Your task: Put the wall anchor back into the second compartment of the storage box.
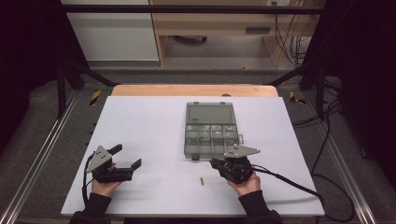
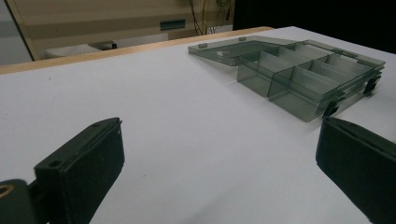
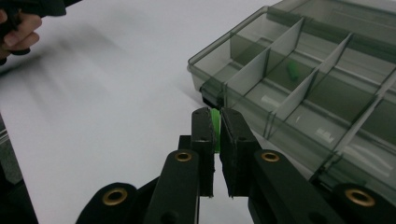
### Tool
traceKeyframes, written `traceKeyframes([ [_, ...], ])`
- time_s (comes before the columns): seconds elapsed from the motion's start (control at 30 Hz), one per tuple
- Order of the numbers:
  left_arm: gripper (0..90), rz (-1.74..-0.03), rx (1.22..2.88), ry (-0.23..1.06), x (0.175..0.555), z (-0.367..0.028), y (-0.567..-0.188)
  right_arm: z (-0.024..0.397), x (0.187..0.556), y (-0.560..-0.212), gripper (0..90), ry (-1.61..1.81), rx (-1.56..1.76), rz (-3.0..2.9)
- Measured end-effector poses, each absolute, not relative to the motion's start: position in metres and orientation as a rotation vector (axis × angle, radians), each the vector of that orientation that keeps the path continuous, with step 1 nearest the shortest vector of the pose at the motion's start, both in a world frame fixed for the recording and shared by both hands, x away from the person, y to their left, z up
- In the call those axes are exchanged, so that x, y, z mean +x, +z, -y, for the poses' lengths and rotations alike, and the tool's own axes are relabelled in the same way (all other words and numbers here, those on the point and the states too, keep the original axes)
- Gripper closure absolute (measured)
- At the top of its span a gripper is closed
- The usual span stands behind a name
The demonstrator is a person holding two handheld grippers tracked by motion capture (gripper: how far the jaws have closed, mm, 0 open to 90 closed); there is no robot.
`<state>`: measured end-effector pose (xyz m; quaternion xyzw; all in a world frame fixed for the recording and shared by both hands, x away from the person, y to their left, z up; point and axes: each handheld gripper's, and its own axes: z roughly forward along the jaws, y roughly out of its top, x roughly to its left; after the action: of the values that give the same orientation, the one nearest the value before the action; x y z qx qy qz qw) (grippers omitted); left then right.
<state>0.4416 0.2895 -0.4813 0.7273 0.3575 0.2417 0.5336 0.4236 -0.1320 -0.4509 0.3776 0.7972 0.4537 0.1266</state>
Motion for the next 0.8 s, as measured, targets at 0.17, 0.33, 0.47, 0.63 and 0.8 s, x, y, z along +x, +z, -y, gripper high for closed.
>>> traceKeyframes([
  [0.17, 0.7, -0.852, 1.734, 0.576, 0.442, -0.290, -0.481, 0.133, 0.430, -0.439, 84.6, 1.329, 1.090, -2.283],
  [0.33, 0.7, -0.852, 1.735, 0.577, 0.442, -0.290, -0.481, 0.129, 0.436, -0.429, 84.6, 1.343, 1.073, -2.256],
  [0.47, 0.7, -0.853, 1.734, 0.577, 0.442, -0.290, -0.481, 0.126, 0.442, -0.423, 84.6, 1.353, 1.068, -2.234],
  [0.63, 0.7, -0.852, 1.735, 0.577, 0.442, -0.290, -0.481, 0.124, 0.452, -0.415, 84.6, 1.380, 1.072, -2.202],
  [0.8, 0.7, -0.851, 1.734, 0.577, 0.442, -0.290, -0.481, 0.121, 0.464, -0.410, 84.6, 1.383, 1.085, -2.178],
])
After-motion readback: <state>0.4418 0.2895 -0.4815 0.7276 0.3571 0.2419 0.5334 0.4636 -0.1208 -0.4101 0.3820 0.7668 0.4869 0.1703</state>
